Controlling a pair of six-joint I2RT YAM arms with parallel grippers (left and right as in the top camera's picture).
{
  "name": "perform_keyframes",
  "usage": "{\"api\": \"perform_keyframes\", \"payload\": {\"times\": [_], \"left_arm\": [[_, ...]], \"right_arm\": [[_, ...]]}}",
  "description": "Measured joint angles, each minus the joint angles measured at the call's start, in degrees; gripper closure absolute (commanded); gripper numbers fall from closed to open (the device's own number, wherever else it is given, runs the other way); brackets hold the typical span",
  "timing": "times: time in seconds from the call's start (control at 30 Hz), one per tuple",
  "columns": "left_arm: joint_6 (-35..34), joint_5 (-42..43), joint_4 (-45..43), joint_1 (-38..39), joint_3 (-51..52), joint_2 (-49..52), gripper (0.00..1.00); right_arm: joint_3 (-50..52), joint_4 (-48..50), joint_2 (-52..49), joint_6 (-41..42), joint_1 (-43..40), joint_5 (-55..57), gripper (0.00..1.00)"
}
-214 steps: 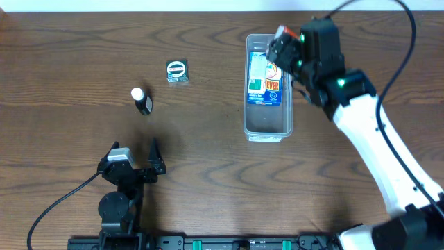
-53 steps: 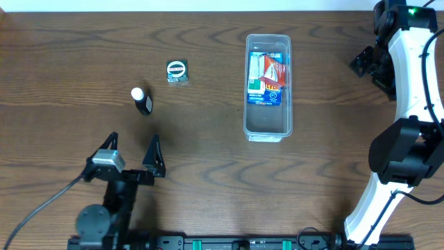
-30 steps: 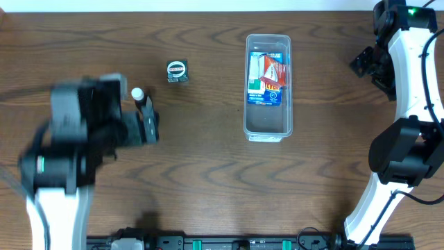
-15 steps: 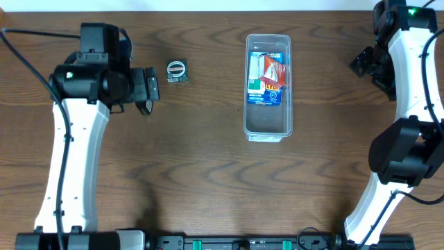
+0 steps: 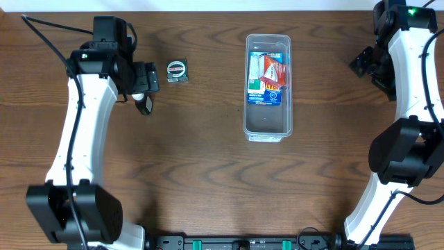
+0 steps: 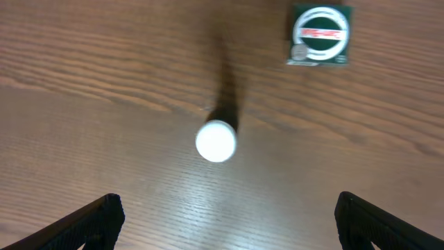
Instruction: Pack container
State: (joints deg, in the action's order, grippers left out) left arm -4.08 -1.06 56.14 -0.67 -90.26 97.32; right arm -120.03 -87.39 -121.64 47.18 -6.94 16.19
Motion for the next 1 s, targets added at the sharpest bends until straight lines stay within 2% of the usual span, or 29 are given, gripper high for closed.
{"api": "perform_keyframes", "payload": {"times": [0.3, 0.77, 1.0], "left_arm": [[0.0, -0.7, -0.7, -4.8, 0.0, 4.1, 0.02], [0.9, 1.5, -2.7, -4.8, 0.0, 6.6, 0.02], [1.2, 2.4, -2.7, -4.7, 0.0, 11.0, 0.02]], "right_arm": [[0.0, 0.0, 0.0, 0.0, 0.0, 0.0, 0.01], [0.0, 0.0, 0.0, 0.0, 0.0, 0.0, 0.01], [0.0, 0.0, 0.0, 0.0, 0.0, 0.0, 0.01]]}}
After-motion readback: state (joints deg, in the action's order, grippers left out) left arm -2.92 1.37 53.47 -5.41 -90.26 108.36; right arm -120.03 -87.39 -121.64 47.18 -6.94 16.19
